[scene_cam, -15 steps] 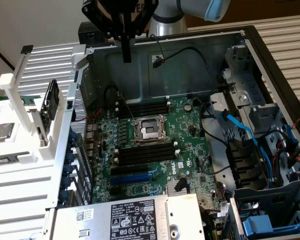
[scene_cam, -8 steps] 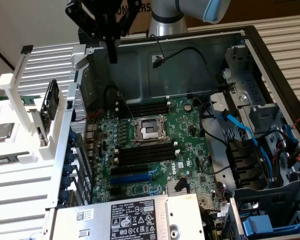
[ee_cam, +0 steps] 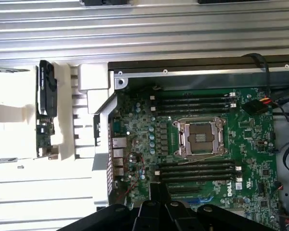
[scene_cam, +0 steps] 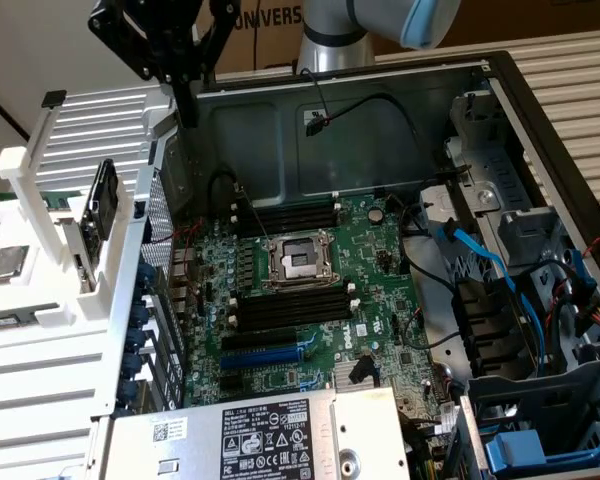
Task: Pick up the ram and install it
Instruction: 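Reach for the ram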
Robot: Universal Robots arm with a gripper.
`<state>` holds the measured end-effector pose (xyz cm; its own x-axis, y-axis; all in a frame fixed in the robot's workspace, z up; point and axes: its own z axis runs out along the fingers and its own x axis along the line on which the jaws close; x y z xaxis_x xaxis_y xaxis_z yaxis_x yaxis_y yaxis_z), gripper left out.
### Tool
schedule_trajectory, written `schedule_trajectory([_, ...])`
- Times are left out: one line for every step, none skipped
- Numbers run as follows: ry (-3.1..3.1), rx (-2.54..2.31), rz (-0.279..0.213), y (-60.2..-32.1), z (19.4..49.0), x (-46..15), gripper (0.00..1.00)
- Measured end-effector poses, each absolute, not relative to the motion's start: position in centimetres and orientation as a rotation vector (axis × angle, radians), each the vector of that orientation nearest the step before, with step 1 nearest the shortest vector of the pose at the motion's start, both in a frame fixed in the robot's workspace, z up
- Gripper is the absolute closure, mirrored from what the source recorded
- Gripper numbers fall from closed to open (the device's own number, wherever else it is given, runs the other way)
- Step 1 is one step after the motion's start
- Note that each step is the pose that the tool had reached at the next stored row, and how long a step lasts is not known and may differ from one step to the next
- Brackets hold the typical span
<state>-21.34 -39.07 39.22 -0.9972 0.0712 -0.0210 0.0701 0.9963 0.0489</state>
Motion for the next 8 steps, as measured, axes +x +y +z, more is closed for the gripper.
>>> schedule_trajectory([3.116, 0.11, 0.075, -39.0, 39.2, -21.8, 0.9])
schedule_trajectory([3.116, 0.11, 0.075, -39.0, 39.2, -22.3, 0.9])
schedule_trajectory([3.116, 0.11, 0.075, -38.9, 39.2, -22.7, 0.9])
schedule_trajectory([3.116, 0.11, 0.075, -38.9, 39.2, -23.2, 0.9])
schedule_trajectory([3.116, 0.11, 0.075, -38.8, 39.2, -23.6, 0.9])
schedule_trajectory([3.116, 0.11, 0.075, -38.7, 39.2, -24.1, 0.9])
schedule_trajectory([3.116, 0.11, 0.075, -38.7, 39.2, -24.5, 0.9])
schedule_trajectory([3.116, 0.11, 0.075, -38.6, 39.2, -25.0, 0.9])
